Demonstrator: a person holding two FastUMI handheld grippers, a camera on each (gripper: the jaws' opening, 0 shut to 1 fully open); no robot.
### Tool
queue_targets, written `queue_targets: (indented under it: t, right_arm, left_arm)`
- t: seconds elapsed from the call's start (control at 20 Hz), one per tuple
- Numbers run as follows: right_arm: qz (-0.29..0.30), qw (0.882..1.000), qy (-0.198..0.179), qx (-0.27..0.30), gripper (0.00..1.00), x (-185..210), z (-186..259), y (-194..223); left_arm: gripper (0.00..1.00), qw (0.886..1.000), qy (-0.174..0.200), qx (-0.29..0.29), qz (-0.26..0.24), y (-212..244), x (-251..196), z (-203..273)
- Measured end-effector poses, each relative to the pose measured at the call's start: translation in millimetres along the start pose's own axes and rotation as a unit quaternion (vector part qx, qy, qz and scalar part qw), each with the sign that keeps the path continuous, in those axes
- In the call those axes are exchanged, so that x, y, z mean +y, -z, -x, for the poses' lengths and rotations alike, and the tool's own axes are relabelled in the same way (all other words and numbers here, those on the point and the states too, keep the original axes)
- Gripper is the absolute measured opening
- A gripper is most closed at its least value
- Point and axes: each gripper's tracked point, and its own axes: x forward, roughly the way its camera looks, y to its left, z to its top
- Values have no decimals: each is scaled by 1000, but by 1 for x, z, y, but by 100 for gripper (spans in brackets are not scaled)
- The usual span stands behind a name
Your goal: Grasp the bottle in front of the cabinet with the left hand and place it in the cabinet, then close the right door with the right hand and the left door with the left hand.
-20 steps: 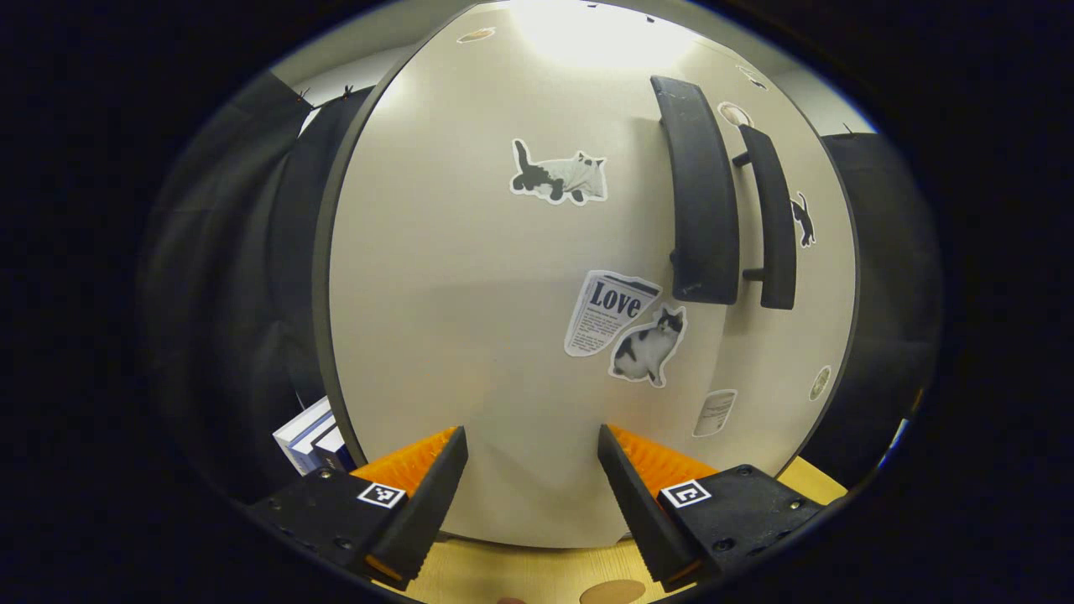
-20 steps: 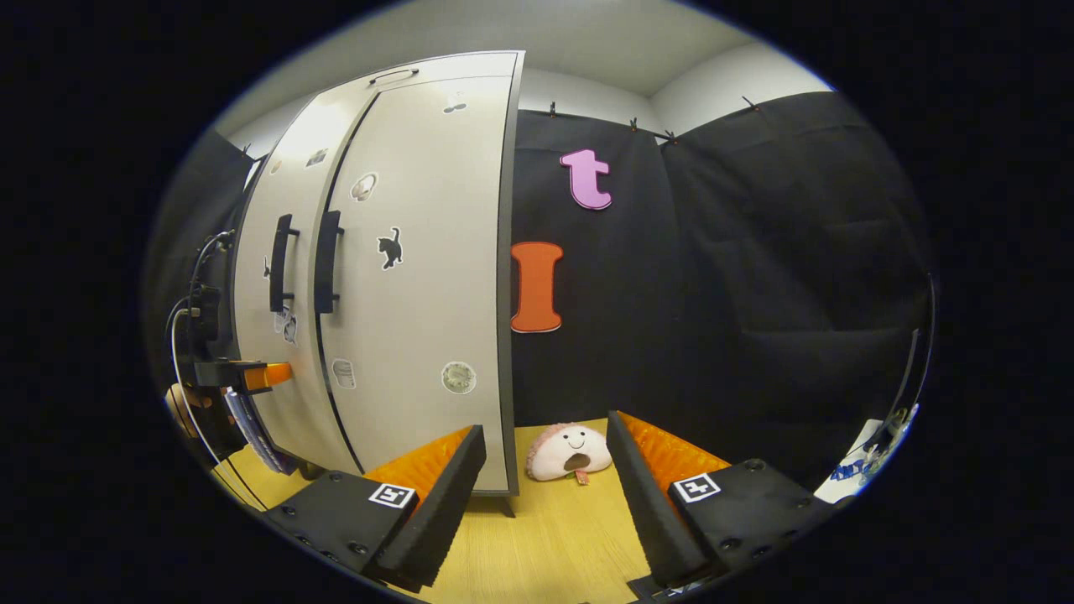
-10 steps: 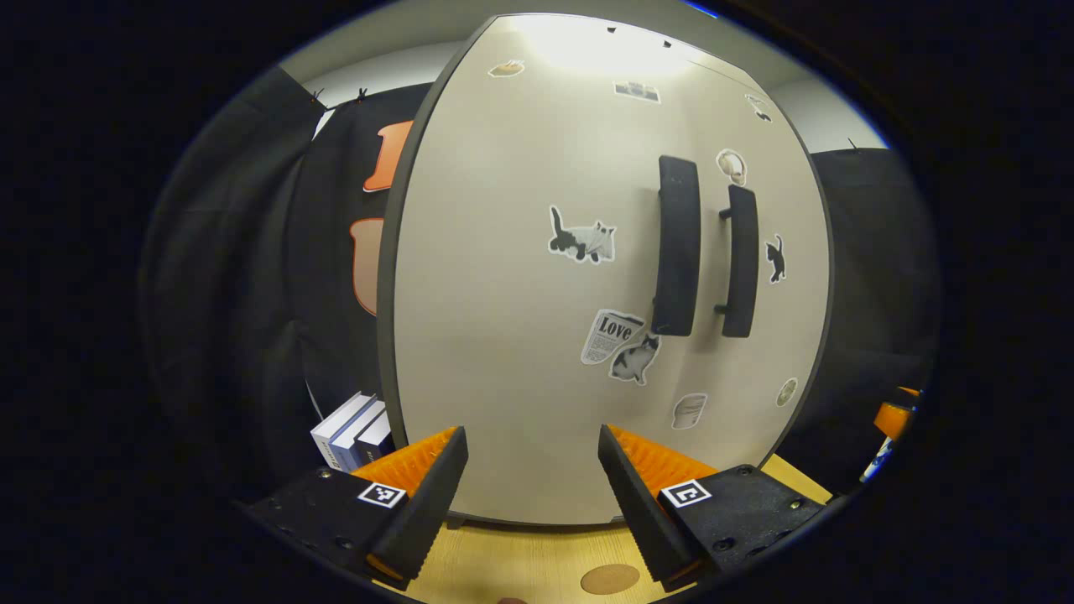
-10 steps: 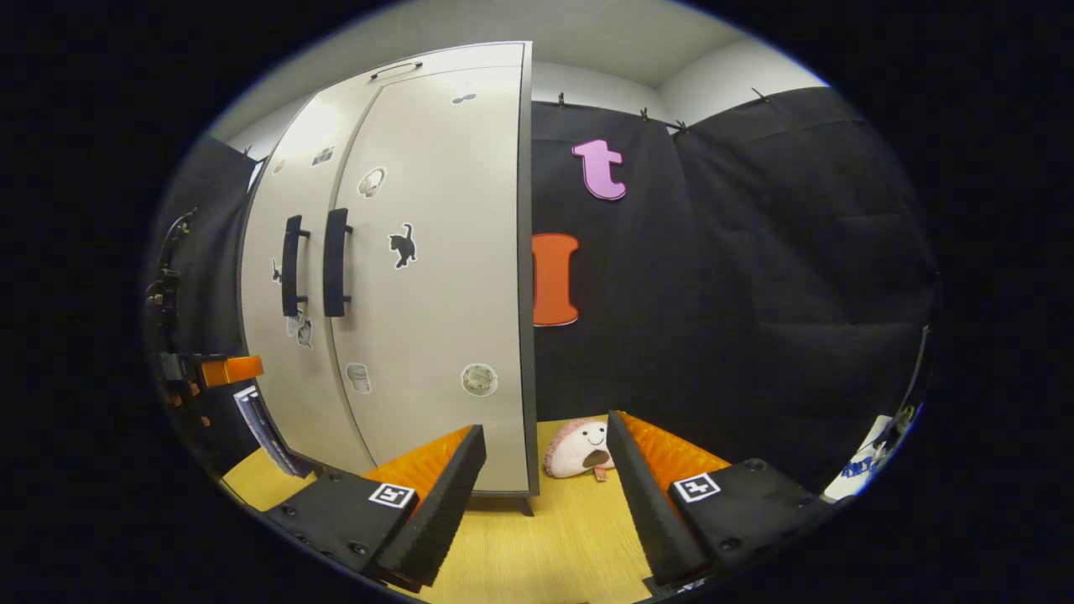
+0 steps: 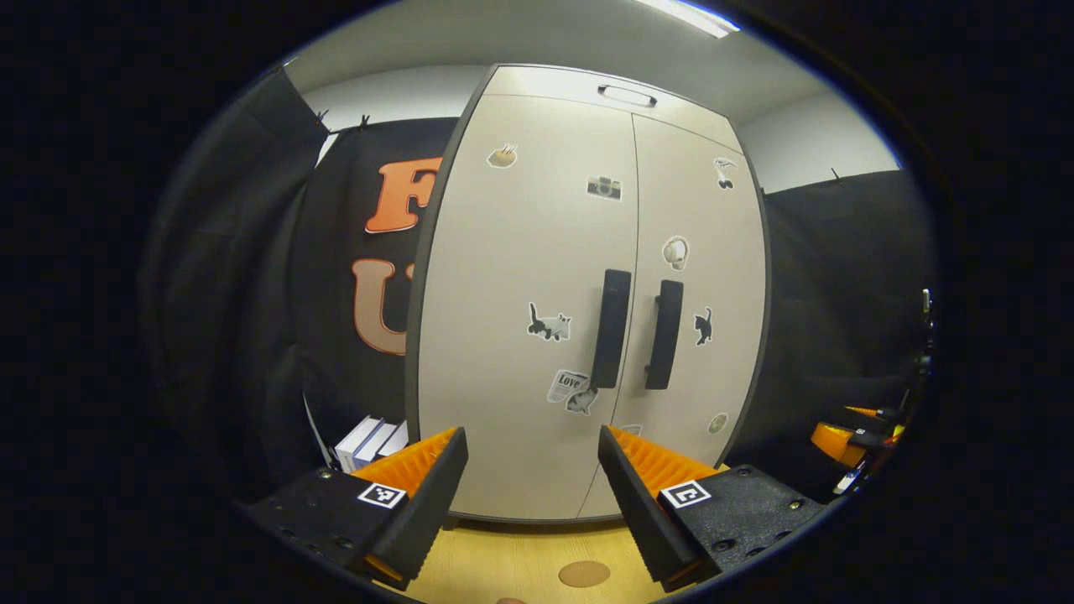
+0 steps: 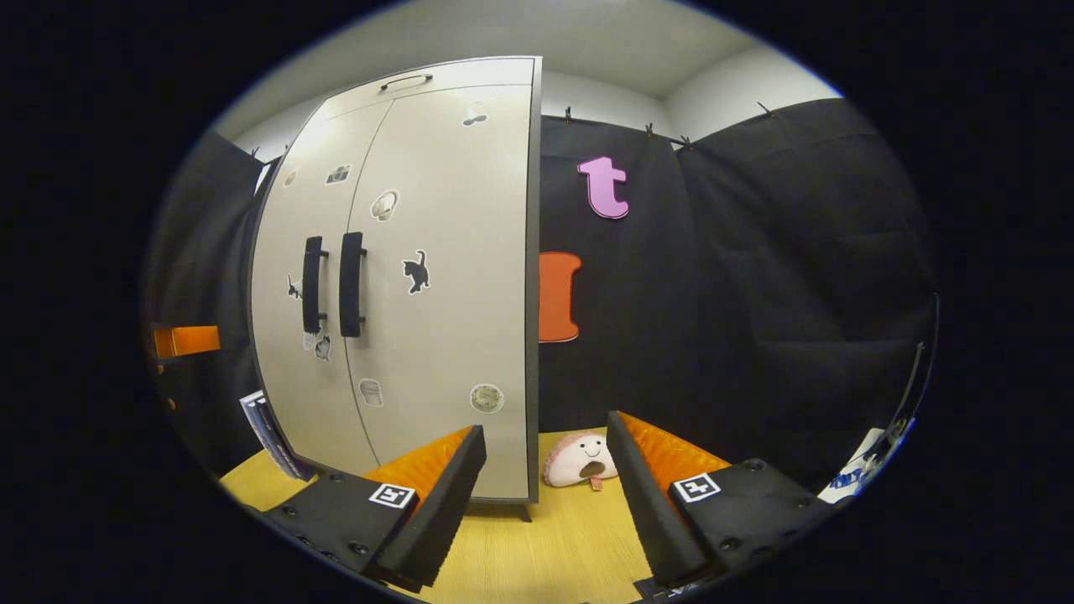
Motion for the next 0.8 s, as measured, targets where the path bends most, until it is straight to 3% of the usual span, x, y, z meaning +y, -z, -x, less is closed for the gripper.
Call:
queue_targets:
  t: [0.3,0.8]
  right_arm:
    - [12,1000,5,-15,95,-7,26,-18]
    - [10,1000,-1,-22,95,-6,41,-22]
  left_arm:
    - [95,1000,16,-13,8,-23,-10,43]
    - [95,1000,-11,-22,12,-31,5,75]
